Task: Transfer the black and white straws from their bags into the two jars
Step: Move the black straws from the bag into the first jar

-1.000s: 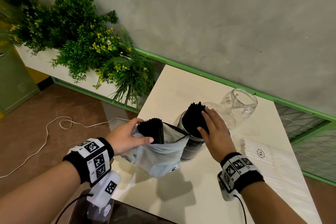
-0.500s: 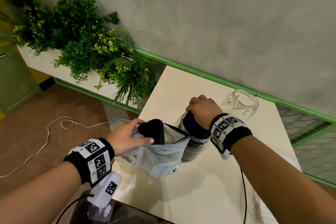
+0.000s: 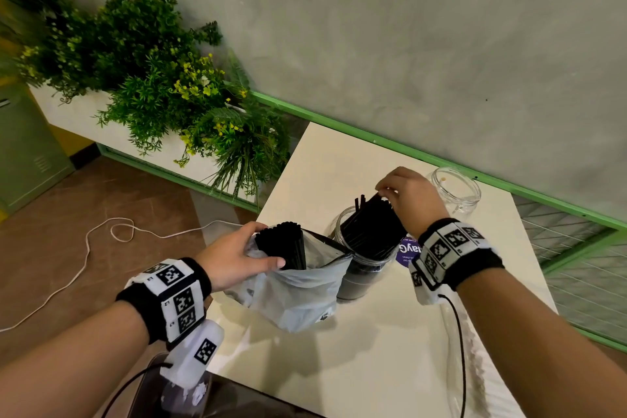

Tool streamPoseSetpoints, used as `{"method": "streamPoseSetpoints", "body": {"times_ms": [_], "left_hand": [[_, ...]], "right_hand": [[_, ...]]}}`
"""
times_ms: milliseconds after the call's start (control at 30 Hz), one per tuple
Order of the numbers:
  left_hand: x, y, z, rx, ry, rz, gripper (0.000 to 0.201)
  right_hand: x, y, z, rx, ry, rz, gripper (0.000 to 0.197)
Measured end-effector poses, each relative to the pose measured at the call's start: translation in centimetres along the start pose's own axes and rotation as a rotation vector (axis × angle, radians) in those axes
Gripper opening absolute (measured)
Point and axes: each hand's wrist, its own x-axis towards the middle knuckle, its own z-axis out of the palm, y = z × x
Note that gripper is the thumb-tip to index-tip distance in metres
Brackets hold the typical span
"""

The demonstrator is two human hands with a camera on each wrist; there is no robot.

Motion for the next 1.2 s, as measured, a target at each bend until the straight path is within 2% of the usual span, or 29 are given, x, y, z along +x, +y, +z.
{"method": "streamPoseSetpoints", "body": {"times_ms": [67,133,300,400,533,667,767,900,1000,1100,1200], "left_hand": [[0.0,0.0,-0.1,-0.026,-0.006,0.009,0.107],[0.1,0.0,0.0,-0.047,-0.015,0.014,0.116],[0.2,0.5,0.0,-0.057,-0.026,0.025,0.115],[0.3,0.2,0.1,-0.054,-0.021,0.024,0.111],[0.1,0.0,0.1,-0.075,-0.021,0.033,0.107],[0.0,-0.3,0.1,-0.101,-0.020,0.034,0.108],[0.1,-0.2,0.0,-0.098,-0.019,0.031,0.110],[0.1,-0.2,0.0,-0.087,-0.011,0.027,0.110],[0.0,-0.3,-0.1,-0.069,-0.006,0.021,0.111],[0.1,-0.6,-0.1,-0.064,0.000,0.011,0.108],[0.0,-0.8,-0.2,-0.071,0.000,0.007,0.108]], "right_hand": [[-0.4,0.4,-0.3,0.060,0.063,-0.004,0.013],[-0.7,0.3,-0.2,0.097,0.082,-0.012,0.016],[-1.4,-0.3,1.0,0.171,0.035,0.068,0.021],[-2.7,-0.4,1.1,0.160,-0.077,0.082,0.043],[-5.5,-0.3,1.5,0.085,-0.119,0.006,0.078],[-5.5,-0.1,3.4,-0.036,-0.151,0.011,0.087],[-3.7,-0.1,4.0,-0.051,-0.179,0.039,0.085],[-1.0,-0.5,3.9,-0.133,-0.299,-0.062,0.064],[0.0,-0.9,4.0,-0.112,-0.391,-0.036,0.050],[-0.3,-1.2,4.6,-0.071,-0.264,-0.021,0.040],[-0.7,-1.3,4.9,0.027,-0.081,0.008,0.039]]}}
